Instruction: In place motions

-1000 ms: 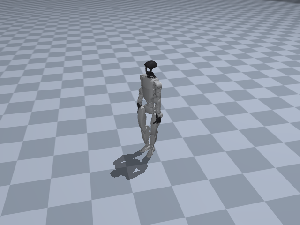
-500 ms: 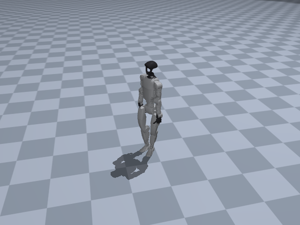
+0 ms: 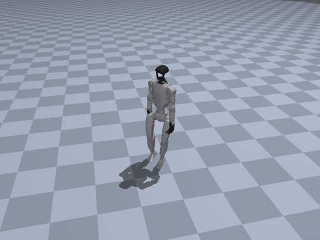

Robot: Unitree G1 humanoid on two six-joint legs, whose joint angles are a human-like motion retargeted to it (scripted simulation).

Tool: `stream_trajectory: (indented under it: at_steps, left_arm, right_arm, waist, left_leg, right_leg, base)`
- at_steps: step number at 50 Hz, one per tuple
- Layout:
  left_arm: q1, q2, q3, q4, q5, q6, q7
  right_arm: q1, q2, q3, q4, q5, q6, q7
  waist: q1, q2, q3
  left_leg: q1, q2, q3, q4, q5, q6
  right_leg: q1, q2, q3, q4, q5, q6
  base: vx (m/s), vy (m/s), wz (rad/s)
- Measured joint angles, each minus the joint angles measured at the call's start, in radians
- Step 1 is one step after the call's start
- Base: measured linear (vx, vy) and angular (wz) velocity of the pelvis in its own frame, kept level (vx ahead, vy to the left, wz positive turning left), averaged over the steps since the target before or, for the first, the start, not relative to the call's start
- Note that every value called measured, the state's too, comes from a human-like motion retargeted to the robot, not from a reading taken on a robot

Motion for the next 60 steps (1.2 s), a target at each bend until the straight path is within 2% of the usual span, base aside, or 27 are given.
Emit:
stream_trajectory:
  at_steps: [3,5,10,13,14,16,20,25,28,30,33,35,37,40,45,48,51,55,57,60]
  left_arm:
    - [-0.018,0.011,-0.012,-0.025,0.002,-0.004,0.003]
    - [-0.032,0.015,-0.024,-0.046,-0.004,-0.012,0.002]
    - [-0.076,0.022,-0.041,-0.114,-0.032,-0.028,0.004]
    - [-0.094,0.011,-0.066,-0.138,-0.052,-0.04,0.022]
    - [-0.096,0.007,-0.069,-0.137,-0.059,-0.042,0.031]
    - [-0.093,0.0,-0.067,-0.128,-0.077,-0.044,0.046]
    - [-0.071,0.007,-0.035,-0.078,-0.105,-0.035,0.055]
    - [-0.049,0.03,0.058,-0.003,-0.103,0.007,0.091]
    - [-0.039,0.034,0.13,0.021,-0.149,0.019,0.123]
    - [-0.027,0.036,0.177,0.032,-0.189,0.013,0.14]
    - [0.016,0.033,0.232,0.04,-0.229,0.005,0.149]
    - [0.05,0.025,0.264,0.048,-0.233,0.002,0.15]
    - [0.078,0.015,0.288,0.07,-0.239,0.005,0.154]
    - [0.099,-0.001,0.319,0.098,-0.255,0.008,0.162]
    - [0.155,-0.044,0.365,0.09,-0.258,0.007,0.12]
    - [0.162,-0.067,0.385,0.077,-0.27,0.01,0.116]
    - [0.149,-0.089,0.381,0.069,-0.287,0.011,0.117]
    - [0.125,-0.097,0.326,0.049,-0.27,0.033,0.13]
    - [0.104,-0.083,0.267,0.021,-0.222,0.043,0.127]
    - [0.071,-0.054,0.191,-0.016,-0.162,0.042,0.112]
  right_arm:
    - [0.019,-0.005,-0.004,0.025,-0.002,-0.002,0.008]
    - [0.029,-0.011,-0.004,0.041,-0.011,-0.002,0.016]
    - [0.023,-0.032,0.02,0.062,-0.061,0.012,0.049]
    - [0.024,-0.059,0.016,0.046,-0.108,0.008,0.061]
    - [0.026,-0.071,0.014,0.039,-0.121,0.005,0.057]
    - [0.031,-0.095,0.01,0.031,-0.139,0.004,0.043]
    - [0.04,-0.138,-0.019,0.044,-0.122,0.027,0.002]
    - [0.066,-0.162,-0.076,0.061,-0.028,0.034,-0.024]
    - [0.075,-0.163,-0.087,0.056,0.001,0.025,-0.033]
    - [0.07,-0.157,-0.078,0.043,-0.006,0.026,-0.039]
    - [0.052,-0.144,-0.052,-0.001,-0.038,0.03,-0.046]
    - [0.038,-0.131,-0.042,-0.045,-0.055,0.028,-0.044]
    - [0.02,-0.107,-0.035,-0.1,-0.049,0.009,-0.032]
    - [-0.01,-0.07,-0.013,-0.158,-0.004,-0.022,-0.013]
    - [-0.059,0.012,0.027,-0.234,0.054,-0.067,0.055]
    - [-0.068,0.027,0.08,-0.267,0.031,-0.088,0.094]
    - [-0.069,0.02,0.125,-0.288,-0.04,-0.091,0.09]
    - [-0.049,0.001,0.158,-0.292,-0.116,-0.095,0.059]
    - [-0.035,-0.01,0.156,-0.264,-0.122,-0.091,0.044]
    - [-0.028,-0.014,0.13,-0.21,-0.098,-0.079,0.034]
  waist:
    - [-0.011,-0.01,-0.001]
    - [0.001,-0.021,-0.001]
    - [0.111,-0.085,0.041]
    - [0.176,-0.095,0.078]
    - [0.19,-0.098,0.085]
    - [0.208,-0.103,0.094]
    - [0.172,-0.075,0.079]
    - [0.147,-0.084,0.061]
    - [0.174,-0.125,0.044]
    - [0.184,-0.15,0.031]
    - [0.213,-0.162,0.018]
    - [0.223,-0.167,0.007]
    - [0.223,-0.159,-0.001]
    - [0.24,-0.171,0.023]
    - [0.272,-0.211,0.012]
    - [0.297,-0.216,0.031]
    - [0.293,-0.182,0.041]
    - [0.238,-0.087,0.04]
    - [0.191,-0.044,0.032]
    - [0.166,-0.029,0.025]
  left_leg:
    - [-0.053,-0.026,-0.091,0.043,0.025,0.002]
    - [-0.079,-0.051,-0.154,0.053,0.048,0.003]
    - [-0.112,-0.105,-0.201,0.014,0.168,-0.002]
    - [-0.131,-0.155,-0.301,-0.016,0.206,-0.012]
    - [-0.14,-0.16,-0.288,-0.025,0.192,-0.009]
    - [-0.165,-0.144,-0.186,-0.037,0.146,-0.013]
    - [-0.213,-0.042,0.136,-0.055,0.078,-0.074]
    - [-0.207,0.061,0.519,-0.036,0.106,-0.115]
    - [-0.161,0.099,0.763,0.0,0.164,-0.086]
    - [-0.133,0.105,0.823,0.044,0.2,-0.057]
    - [-0.096,0.094,0.786,0.045,0.232,-0.125]
    - [-0.118,0.038,0.709,-0.004,0.22,-0.102]
    - [-0.116,0.024,0.693,-0.022,0.221,-0.099]
    - [-0.097,-0.007,0.633,-0.046,0.211,-0.106]
    - [-0.066,-0.049,0.635,-0.072,0.197,-0.124]
    - [-0.039,-0.063,0.616,-0.093,0.181,-0.117]
    - [-0.023,-0.044,0.581,-0.104,0.165,-0.109]
    - [-0.026,0.036,0.494,-0.092,0.154,-0.103]
    - [-0.047,0.062,0.428,-0.085,0.154,-0.095]
    - [-0.073,0.067,0.386,-0.089,0.168,-0.082]
  right_leg:
    - [-0.003,0.017,0.138,-0.008,-0.018,0.037]
    - [0.002,0.012,0.161,-0.017,-0.035,0.067]
    - [0.055,-0.064,-0.157,-0.081,-0.074,-0.009]
    - [0.078,-0.1,-0.306,-0.095,-0.084,0.014]
    - [0.089,-0.109,-0.361,-0.102,-0.089,0.017]
    - [0.111,-0.114,-0.456,-0.119,-0.099,0.021]
    - [0.157,-0.096,-0.699,-0.161,-0.12,0.051]
    - [0.208,-0.091,-0.95,-0.201,-0.138,0.098]
    - [0.239,-0.114,-1.102,-0.217,-0.142,0.128]
    - [0.258,-0.122,-1.191,-0.225,-0.144,0.146]
    - [0.284,-0.116,-1.264,-0.222,-0.148,0.164]
    - [0.298,-0.115,-1.295,-0.22,-0.145,0.172]
    - [0.31,-0.105,-1.318,-0.216,-0.144,0.178]
    - [0.341,-0.103,-1.32,-0.22,-0.144,0.183]
    - [0.366,-0.107,-1.331,-0.24,-0.141,0.204]
    - [0.387,-0.111,-1.29,-0.221,-0.112,0.195]
    - [0.394,-0.11,-1.215,-0.158,-0.038,0.155]
    - [0.345,-0.117,-1.048,0.029,0.06,0.038]
    - [0.219,-0.13,-0.822,0.204,0.04,0.039]
    - [0.062,-0.088,-0.556,0.334,0.004,0.062]
  base:
    - [-0.16,-0.14,2.39]
    - [-0.22,-0.1,2.45]
    - [-0.4,-0.09,2.07]
    - [-0.57,-0.19,2.74]
    - [-0.56,-0.23,3.11]
    - [-0.55,-0.26,3.16]
    - [-0.47,-0.28,3.79]
    - [-0.43,-0.21,3.66]
    - [-0.28,-0.12,2.73]
    - [-0.26,-0.04,2.23]
    - [-0.15,0.04,1.37]
    - [-0.08,0.12,1.04]
    - [-0.1,0.18,0.95]
    - [-0.12,0.14,0.41]
    - [-0.03,0.15,0.34]
    - [-0.03,0.13,0.06]
    - [-0.04,0.15,0.37]
    - [0.01,0.1,1.0]
    - [0.0,0.05,1.55]
    - [-0.04,0.07,1.16]
